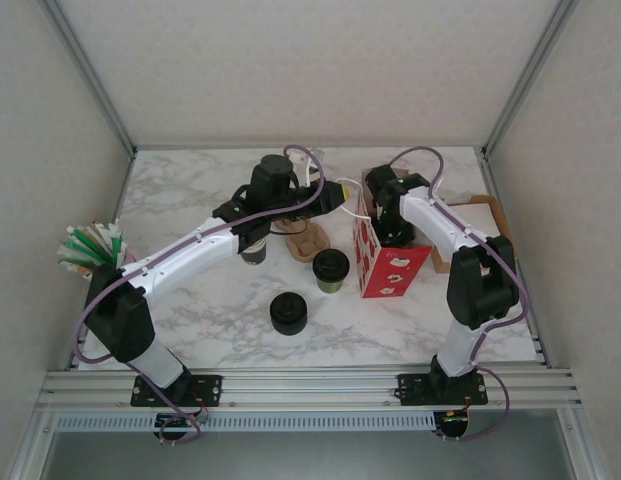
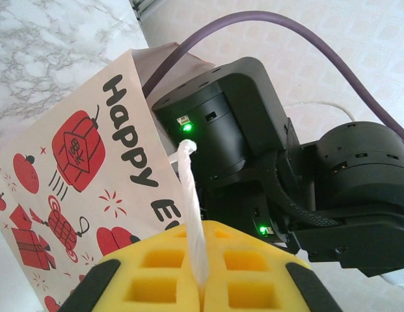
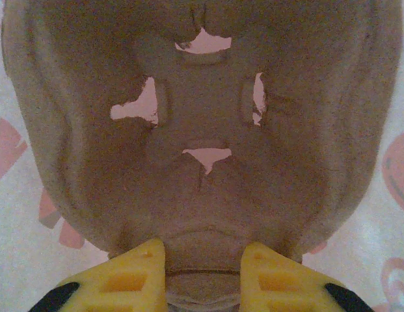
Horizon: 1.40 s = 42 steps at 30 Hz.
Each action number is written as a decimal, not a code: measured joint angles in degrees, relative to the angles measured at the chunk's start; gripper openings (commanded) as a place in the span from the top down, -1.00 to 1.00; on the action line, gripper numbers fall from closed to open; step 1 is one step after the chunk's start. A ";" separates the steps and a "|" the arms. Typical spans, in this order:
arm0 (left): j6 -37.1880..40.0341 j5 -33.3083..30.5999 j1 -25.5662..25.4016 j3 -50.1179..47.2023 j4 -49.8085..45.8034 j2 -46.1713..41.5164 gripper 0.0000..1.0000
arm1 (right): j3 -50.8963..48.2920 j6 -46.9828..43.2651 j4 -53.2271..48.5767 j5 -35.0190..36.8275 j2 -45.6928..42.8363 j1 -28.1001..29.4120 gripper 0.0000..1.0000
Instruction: Pack the takeout coffee
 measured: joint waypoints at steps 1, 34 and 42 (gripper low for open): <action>0.00 0.00 0.00 0.00 0.00 0.00 1.00 | -0.20 0.02 0.24 -0.02 0.04 0.00 0.53; 0.07 -2.38 4.52 0.87 2.47 2.14 1.00 | 4.20 -1.38 4.79 0.04 6.69 0.00 0.53; 0.04 -1.88 5.09 1.75 2.62 4.90 0.89 | 5.46 -1.79 4.98 -0.55 9.70 0.00 0.53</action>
